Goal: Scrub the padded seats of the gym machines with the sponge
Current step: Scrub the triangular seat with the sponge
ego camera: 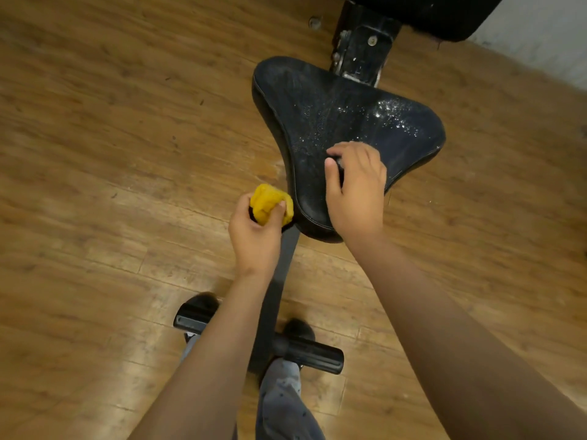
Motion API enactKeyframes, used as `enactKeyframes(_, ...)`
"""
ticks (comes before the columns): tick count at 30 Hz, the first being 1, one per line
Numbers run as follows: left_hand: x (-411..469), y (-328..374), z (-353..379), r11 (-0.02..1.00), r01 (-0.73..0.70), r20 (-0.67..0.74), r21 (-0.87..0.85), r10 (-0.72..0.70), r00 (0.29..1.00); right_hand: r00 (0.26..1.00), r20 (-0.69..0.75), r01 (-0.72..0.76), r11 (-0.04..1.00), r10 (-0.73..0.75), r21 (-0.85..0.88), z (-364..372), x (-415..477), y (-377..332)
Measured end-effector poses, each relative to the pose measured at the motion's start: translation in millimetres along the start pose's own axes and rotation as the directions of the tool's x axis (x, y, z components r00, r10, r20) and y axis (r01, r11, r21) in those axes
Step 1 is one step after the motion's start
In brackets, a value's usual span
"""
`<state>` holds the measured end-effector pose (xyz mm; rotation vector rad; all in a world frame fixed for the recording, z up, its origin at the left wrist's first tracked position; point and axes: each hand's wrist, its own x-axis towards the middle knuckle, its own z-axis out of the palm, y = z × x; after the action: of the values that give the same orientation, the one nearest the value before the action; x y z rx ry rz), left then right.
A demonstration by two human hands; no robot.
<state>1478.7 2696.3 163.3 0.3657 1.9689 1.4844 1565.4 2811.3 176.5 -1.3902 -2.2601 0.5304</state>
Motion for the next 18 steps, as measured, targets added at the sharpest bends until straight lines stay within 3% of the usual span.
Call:
enactKeyframes(9,-12,8,-19,0.996,0.081,0.302,0.043,-0.09,0.949,0.995,0.092,0.037,0.993,-0.027,-0.112,6,22,-4)
enactKeyframes(18,84,15,1,0.997,0.02,0.38,0.073,-0.046,0.924,0.99,0.138,0.001,0.982,0.026,-0.19,9,26,-7)
